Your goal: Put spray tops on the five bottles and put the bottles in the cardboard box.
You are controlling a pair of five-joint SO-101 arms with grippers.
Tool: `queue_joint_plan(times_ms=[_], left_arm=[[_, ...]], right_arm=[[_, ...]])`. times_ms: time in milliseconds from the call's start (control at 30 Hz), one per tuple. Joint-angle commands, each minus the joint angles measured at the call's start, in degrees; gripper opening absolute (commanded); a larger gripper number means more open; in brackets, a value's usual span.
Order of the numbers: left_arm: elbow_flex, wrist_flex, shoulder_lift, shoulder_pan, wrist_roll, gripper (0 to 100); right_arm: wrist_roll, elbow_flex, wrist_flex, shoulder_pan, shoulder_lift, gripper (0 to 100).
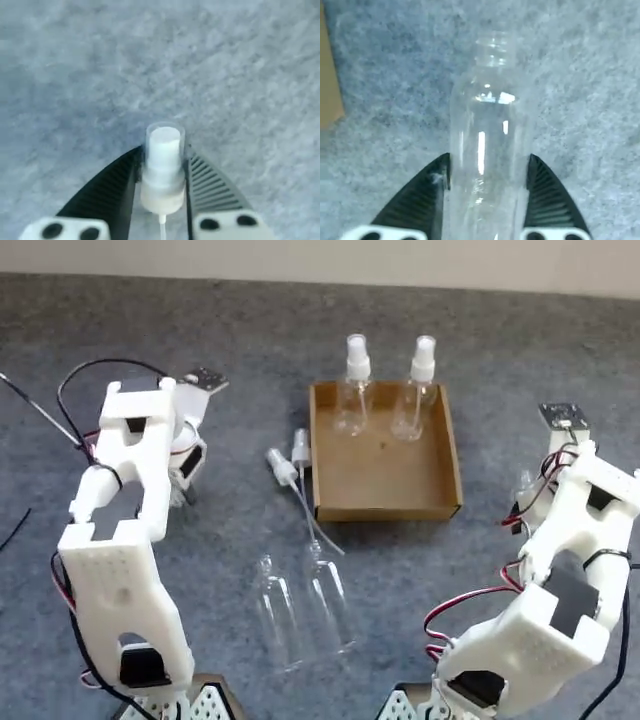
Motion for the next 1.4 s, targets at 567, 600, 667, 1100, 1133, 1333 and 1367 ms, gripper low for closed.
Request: queue_joint_plan(times_ms=[567, 600, 667, 1100, 1133, 1333, 1367], left_arm=[[29.8, -7.6, -42.7, 13.2, 15.0, 0], [30.8, -7.9, -43.9, 13.6, 15.0, 0], [31.8, -7.9, -45.6, 13.7, 15.0, 0], [32.3, -7.9, -47.0, 13.6, 15.0, 0], [32.3, -7.9, -47.0, 13.6, 15.0, 0], [32.4, -7.8, -47.0, 13.4, 15.0, 0], [32.4, -7.7, -47.0, 13.4, 15.0, 0]], right_arm=[[-2.5, -15.3, 7.8, -8.0, 0.1, 28.4], [-3.9, -15.3, 7.8, -8.3, 0.1, 28.4], [-5.6, -15.3, 7.9, -8.3, 0.5, 28.4], [-6.2, -15.9, 5.3, -6.6, 11.4, 23.1], [-6.2, -15.8, 3.9, -6.6, 11.4, 20.6], [-9.1, -15.8, 1.5, -7.3, 11.5, 22.8], [-9.1, -15.8, 1.5, -7.6, 11.5, 24.7]])
